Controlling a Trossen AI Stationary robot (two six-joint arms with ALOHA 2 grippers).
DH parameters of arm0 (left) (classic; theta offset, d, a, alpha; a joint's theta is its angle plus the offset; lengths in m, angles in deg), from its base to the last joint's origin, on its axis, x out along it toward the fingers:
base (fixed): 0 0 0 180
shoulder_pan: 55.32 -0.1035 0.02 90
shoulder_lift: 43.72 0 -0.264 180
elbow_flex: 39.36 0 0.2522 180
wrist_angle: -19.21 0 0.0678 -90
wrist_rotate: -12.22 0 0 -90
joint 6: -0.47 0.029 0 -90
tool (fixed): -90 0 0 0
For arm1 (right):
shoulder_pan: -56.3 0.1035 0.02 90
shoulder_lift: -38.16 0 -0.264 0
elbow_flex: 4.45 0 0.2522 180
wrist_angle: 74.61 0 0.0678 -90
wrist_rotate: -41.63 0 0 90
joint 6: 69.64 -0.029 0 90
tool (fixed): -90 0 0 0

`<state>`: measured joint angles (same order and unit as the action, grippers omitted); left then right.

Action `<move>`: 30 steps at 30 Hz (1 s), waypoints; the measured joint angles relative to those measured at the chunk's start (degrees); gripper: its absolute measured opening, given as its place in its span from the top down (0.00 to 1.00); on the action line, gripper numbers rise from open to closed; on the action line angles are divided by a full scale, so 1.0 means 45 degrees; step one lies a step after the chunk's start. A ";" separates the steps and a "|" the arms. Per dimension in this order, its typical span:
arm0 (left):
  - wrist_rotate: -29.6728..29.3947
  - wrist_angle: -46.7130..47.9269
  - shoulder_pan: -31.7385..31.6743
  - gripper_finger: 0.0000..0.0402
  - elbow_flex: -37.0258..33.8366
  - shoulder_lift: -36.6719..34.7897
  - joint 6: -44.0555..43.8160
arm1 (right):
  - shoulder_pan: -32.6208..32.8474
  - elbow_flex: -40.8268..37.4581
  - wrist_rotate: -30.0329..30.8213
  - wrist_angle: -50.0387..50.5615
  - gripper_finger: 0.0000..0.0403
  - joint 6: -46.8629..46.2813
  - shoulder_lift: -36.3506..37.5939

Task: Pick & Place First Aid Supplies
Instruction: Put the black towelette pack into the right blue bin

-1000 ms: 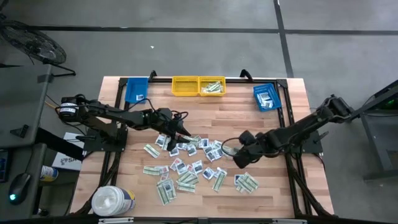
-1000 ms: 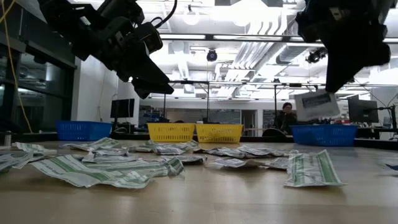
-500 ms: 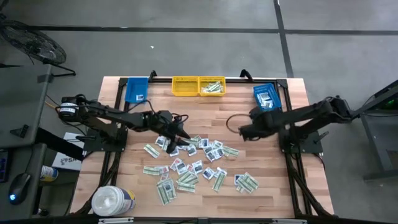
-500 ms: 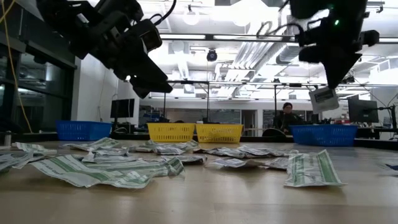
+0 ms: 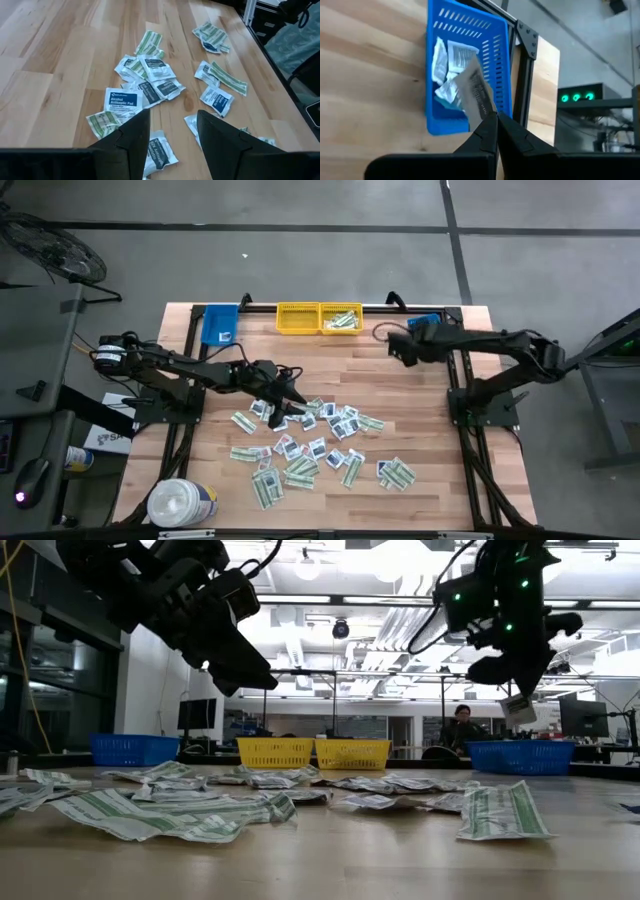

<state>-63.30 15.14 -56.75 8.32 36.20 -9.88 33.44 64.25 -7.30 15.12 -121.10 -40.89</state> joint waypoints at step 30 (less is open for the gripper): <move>0.0006 0.0003 -0.0005 0.60 -0.0001 -0.0002 0.0000 | -0.3350 -0.1729 -0.1992 -0.3372 0.91 0.3468 0.0067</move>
<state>-63.27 15.15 -56.77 8.32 36.19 -9.88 18.36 56.47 -16.27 -0.05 -105.50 -40.59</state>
